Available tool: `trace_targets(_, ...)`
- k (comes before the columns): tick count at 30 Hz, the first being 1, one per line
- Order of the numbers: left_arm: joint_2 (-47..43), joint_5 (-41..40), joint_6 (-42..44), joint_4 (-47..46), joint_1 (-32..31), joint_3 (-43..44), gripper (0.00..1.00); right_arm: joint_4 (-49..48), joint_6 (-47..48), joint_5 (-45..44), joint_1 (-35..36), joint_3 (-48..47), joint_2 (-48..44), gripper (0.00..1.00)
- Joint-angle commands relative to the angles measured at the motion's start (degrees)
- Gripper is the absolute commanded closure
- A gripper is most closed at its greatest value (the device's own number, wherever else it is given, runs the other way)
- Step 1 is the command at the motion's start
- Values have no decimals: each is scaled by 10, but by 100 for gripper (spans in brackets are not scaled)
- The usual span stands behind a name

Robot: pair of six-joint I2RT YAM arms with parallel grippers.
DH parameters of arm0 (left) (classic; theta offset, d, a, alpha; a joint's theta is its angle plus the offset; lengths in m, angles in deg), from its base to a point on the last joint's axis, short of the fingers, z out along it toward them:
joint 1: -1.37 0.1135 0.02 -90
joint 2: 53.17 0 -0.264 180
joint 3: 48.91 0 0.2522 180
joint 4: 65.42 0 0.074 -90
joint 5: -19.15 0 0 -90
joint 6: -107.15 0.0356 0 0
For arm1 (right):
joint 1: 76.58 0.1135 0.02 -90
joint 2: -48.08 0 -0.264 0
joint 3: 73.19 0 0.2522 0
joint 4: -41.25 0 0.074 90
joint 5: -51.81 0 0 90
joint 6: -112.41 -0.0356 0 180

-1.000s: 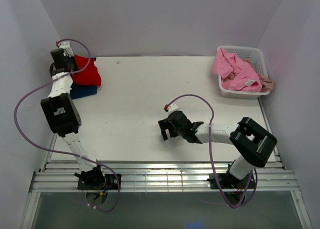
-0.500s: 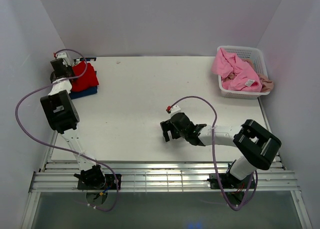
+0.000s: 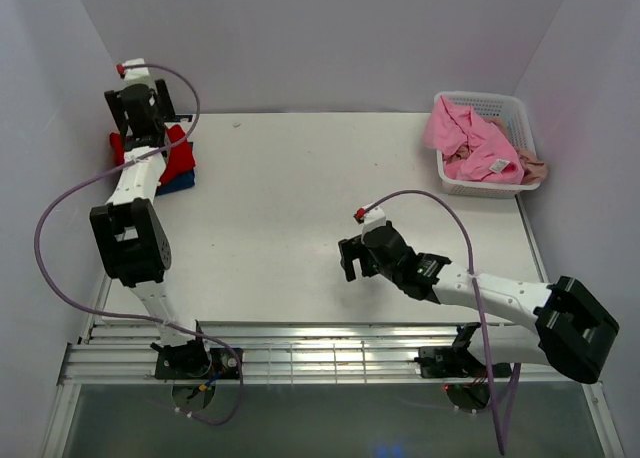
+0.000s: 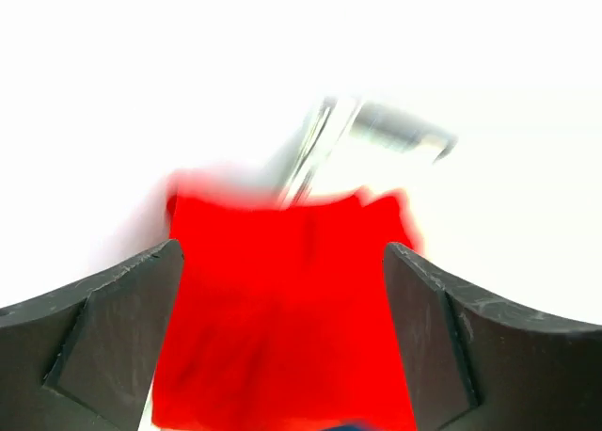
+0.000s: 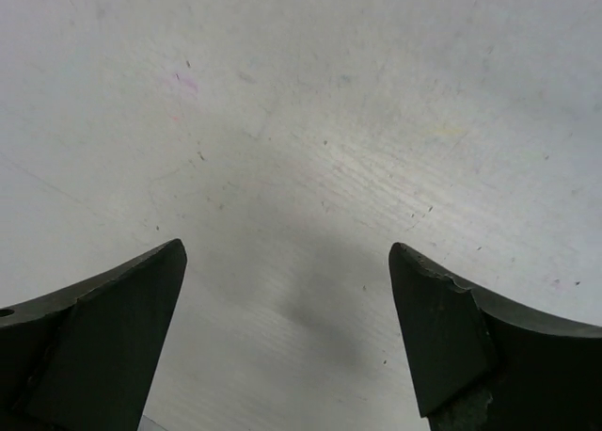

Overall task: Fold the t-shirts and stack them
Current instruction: Put the neatly folded tshirt into the corner of the board with the left arm

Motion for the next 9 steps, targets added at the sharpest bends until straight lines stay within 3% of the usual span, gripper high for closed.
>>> trace_targets(1,-168,-85,34,-97,-78,10,2,21,27,-54,2,-54,-54,6)
trace_targets(3,-239,-93,11,-97,-100,-24,2,42,41,-74,1,-69,-65,7)
trace_targets(9,-459,-92,-137,-97,-165,-301,2,94,51,-107,0,-107,-127,5)
